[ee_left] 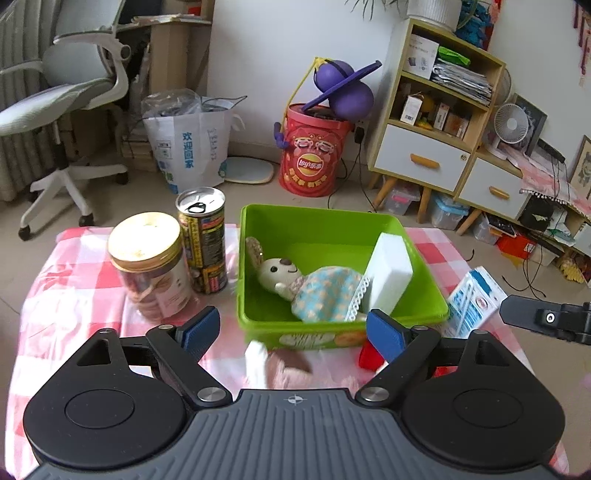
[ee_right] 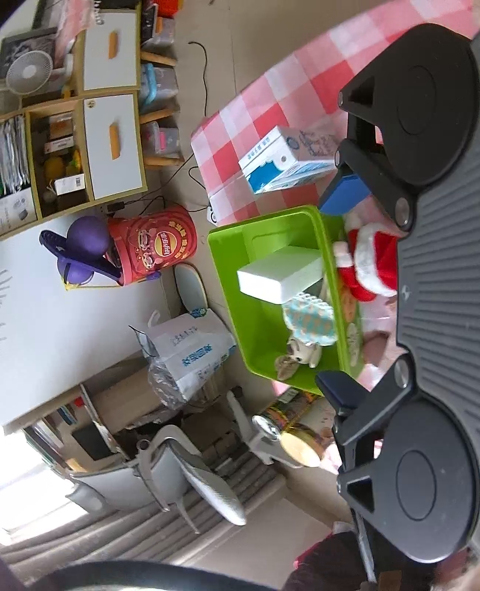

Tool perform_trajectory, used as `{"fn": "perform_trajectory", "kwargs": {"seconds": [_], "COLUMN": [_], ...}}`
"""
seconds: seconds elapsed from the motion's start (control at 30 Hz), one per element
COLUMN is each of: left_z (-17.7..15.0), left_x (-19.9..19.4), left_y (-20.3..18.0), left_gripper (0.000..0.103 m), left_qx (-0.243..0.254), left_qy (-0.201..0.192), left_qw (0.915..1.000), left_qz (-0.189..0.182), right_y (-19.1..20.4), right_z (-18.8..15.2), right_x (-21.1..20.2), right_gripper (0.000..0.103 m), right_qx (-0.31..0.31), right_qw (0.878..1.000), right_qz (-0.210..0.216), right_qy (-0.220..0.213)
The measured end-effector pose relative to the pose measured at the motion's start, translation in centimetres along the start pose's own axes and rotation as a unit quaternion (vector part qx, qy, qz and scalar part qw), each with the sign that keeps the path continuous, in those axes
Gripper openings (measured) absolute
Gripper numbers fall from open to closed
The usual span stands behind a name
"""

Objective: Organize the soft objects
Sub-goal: 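Withdraw both open tools from the green tray back over the table, then grasp the white cloth with the left tool while the right tool grasps the hamburger plush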

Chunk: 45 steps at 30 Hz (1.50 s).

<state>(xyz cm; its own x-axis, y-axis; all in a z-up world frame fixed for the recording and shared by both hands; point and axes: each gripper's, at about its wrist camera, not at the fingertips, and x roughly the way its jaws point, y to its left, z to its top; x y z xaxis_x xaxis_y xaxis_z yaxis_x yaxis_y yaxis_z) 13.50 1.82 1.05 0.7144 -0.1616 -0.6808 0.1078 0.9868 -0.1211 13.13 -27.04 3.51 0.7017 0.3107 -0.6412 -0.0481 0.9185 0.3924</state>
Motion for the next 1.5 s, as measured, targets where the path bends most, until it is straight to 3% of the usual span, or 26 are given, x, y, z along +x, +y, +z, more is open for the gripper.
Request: {"fn": "perform_trajectory", "kwargs": {"seconds": [0.07,0.23,0.57,0.67,0.8,1.03,1.13,1.27,1.5], "left_z": [-0.7,-2.6,-7.6,-9.7,-12.1,-14.9,-15.6,-16.3,-16.6], "left_x": [-1.1,-3.3,-4.8,-4.4,-4.0,-2.8,-1.9,-1.0,-0.2], "left_y": [0.0,-0.1,-1.9,-2.5,-4.1,-5.2,-5.0,-4.9,-4.9], "left_gripper": [0.096,0.098,0.098,0.098,0.098,0.097,0.096,0.090,0.074], "left_qx": [0.007,0.029,0.045,0.051,0.097,0.126,0.104,0.085,0.069], "left_qy": [-0.013,-0.020,0.043,0.058,0.086,0.131,0.165,0.200,0.214], "left_qw": [0.9999,0.9994,0.9980,0.9968,0.9904,0.9763,0.9685,0.9590,0.9578], "left_qz": [0.005,0.007,-0.006,-0.021,-0.048,-0.118,-0.154,-0.181,-0.179], "right_y": [0.3,0.5,-1.1,-2.1,-3.6,-6.2,-7.1,-7.2,-8.4], "right_z": [-0.4,-1.5,-4.9,-6.5,-8.2,-9.7,-10.5,-11.0,-11.4], "right_x": [-0.7,-2.4,-4.1,-4.0,-3.2,-1.7,-1.0,-0.6,-0.3], "right_gripper": [0.066,0.067,0.070,0.070,0.071,0.071,0.071,0.071,0.066], "right_qx": [-0.019,-0.055,-0.056,-0.050,-0.013,0.058,0.090,0.081,0.091], "right_qw": [1.000,0.998,0.992,0.989,0.984,0.974,0.968,0.965,0.960], "right_qz": [-0.007,-0.024,-0.048,-0.054,-0.061,-0.030,-0.022,-0.048,-0.062], "right_qy": [0.007,0.028,0.104,0.131,0.166,0.216,0.234,0.244,0.258]}}
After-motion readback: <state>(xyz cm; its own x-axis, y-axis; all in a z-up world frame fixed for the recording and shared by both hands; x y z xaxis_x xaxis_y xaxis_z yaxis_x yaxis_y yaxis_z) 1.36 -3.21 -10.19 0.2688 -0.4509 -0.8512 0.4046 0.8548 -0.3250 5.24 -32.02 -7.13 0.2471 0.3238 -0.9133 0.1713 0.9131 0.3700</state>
